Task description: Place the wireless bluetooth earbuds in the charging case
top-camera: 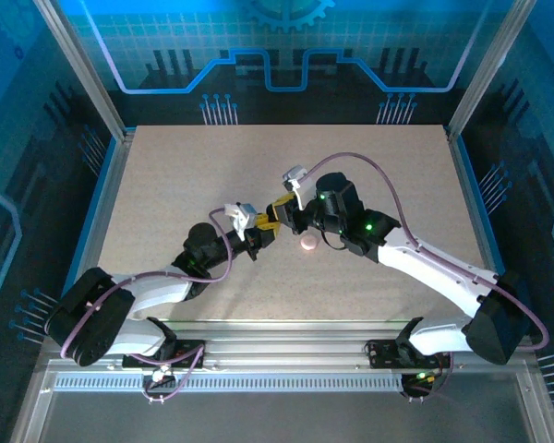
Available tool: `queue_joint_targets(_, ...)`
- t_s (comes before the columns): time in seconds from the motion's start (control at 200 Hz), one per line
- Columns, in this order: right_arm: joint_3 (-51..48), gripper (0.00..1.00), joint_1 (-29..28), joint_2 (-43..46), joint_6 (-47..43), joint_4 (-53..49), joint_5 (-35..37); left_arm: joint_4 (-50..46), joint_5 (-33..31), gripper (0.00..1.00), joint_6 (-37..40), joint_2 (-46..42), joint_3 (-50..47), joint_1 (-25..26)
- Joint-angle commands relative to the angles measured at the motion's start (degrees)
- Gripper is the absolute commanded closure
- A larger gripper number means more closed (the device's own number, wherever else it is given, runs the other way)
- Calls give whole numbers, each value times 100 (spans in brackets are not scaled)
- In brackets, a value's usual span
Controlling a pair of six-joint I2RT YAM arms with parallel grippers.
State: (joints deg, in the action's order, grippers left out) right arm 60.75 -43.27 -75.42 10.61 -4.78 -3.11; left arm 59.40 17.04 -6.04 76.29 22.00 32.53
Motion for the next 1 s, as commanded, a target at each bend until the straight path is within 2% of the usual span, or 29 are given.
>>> queue_joint_targets(0.0,-47,83,80,75,-59,153,96,256,143,88,-50,-150,76,51)
queue_joint_targets(0.54,-231,83,74,78,11,420,238,309,151,88,-137,-279,109,91)
queue_joint_targets(0.995,-419,84,63,233,-63,451,-49,493,-106,87,-423,-334,129,103)
